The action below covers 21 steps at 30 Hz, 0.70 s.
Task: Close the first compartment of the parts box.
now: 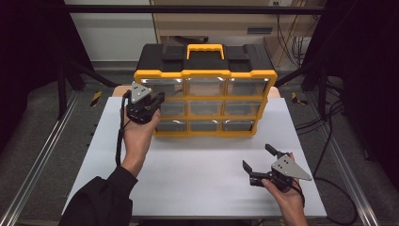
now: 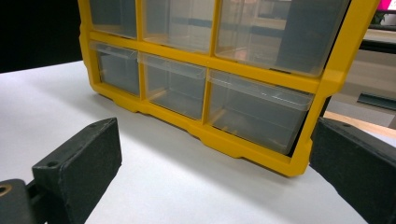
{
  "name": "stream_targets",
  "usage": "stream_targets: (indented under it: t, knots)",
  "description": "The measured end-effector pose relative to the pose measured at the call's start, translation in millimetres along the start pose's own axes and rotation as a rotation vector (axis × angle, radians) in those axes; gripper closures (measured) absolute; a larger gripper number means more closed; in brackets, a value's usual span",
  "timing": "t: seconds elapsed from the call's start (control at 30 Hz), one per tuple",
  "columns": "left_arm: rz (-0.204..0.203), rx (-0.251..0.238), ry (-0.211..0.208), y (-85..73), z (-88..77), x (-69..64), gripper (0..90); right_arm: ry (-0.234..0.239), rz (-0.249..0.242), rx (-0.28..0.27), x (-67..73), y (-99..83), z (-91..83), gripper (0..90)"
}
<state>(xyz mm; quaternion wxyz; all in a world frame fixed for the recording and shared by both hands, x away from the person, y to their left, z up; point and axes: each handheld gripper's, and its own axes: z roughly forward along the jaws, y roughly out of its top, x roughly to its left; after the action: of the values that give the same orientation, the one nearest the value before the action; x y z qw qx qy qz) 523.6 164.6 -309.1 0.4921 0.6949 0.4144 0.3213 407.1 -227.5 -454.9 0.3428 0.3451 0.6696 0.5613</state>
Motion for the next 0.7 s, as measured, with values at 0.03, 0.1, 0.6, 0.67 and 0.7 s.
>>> stream_targets:
  t: [0.03,0.1,0.6,0.67,0.7]
  knots:
    - [0.000,0.000,0.001,0.1,0.2,0.0,89.7,0.000,0.000,0.002,0.0,0.0,-0.2,2.5]
    - [0.001,0.001,0.002,0.3,0.7,0.1,89.7,-0.001,0.001,0.001,0.0,0.1,-0.2,2.4]
    - [0.004,-0.001,0.012,2.8,4.3,0.7,89.7,0.000,0.005,0.002,-0.5,0.0,-0.6,2.3]
    - [0.005,0.001,0.013,3.2,4.8,0.9,89.7,0.000,0.006,0.002,-0.5,0.0,-0.6,2.3]
    - [0.005,0.001,0.013,3.2,5.1,1.1,89.7,0.000,0.006,0.002,-0.5,0.1,-0.7,2.3]
